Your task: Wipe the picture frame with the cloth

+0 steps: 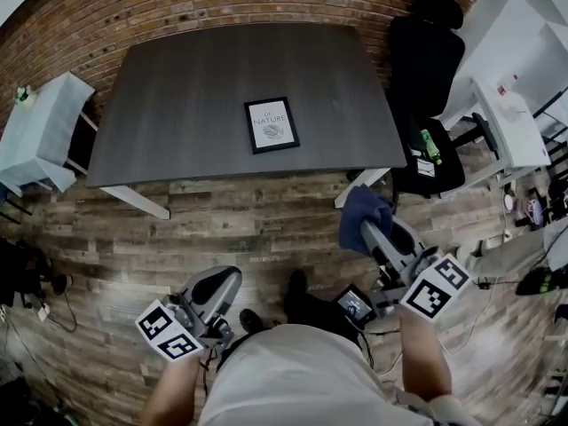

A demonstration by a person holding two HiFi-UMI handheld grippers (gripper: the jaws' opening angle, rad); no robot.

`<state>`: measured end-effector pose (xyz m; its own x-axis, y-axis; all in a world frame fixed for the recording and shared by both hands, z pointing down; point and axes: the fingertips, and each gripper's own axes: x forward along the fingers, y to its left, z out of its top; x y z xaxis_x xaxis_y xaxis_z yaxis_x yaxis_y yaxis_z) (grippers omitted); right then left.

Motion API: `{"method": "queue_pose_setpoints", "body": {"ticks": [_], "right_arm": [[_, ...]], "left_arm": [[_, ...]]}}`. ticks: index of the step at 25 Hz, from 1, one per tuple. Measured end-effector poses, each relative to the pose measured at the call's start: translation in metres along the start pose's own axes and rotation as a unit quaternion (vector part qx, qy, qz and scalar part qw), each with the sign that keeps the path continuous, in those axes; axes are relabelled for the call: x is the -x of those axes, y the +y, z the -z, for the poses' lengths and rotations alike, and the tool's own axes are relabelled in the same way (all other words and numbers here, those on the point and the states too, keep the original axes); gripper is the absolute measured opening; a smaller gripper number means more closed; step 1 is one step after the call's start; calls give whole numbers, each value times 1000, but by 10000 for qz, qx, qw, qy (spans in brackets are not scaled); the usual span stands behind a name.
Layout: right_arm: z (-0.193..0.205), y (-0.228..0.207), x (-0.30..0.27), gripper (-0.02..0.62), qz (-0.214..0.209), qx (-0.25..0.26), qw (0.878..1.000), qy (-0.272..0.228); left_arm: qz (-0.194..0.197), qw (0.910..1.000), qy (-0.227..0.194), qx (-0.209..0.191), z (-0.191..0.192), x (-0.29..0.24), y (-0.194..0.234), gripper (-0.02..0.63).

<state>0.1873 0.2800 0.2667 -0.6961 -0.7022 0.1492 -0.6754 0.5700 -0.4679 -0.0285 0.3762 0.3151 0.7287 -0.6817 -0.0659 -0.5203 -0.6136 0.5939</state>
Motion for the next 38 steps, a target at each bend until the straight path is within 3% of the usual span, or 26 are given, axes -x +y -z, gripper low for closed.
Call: {"method": "queue_pose_setpoints", "body": {"ticks": [7, 15, 21, 38], "right_arm": [[-22, -64, -35, 110, -136, 461, 9979, 440], [-14, -118, -74, 110, -333, 470, 9935, 982], [-2, -137, -103, 110, -301, 540, 9893, 1320], [4, -183, -281, 110, 361, 950, 9743, 2010]], "left_arm": [[-579, 9969, 503, -166, 15, -72, 34, 9], [-773, 9924, 876, 398, 26, -116, 53, 8], [-1274, 9838, 1205, -383, 26, -133, 101, 9], [-1235, 9711, 1970, -532, -16, -212, 287, 11]]}}
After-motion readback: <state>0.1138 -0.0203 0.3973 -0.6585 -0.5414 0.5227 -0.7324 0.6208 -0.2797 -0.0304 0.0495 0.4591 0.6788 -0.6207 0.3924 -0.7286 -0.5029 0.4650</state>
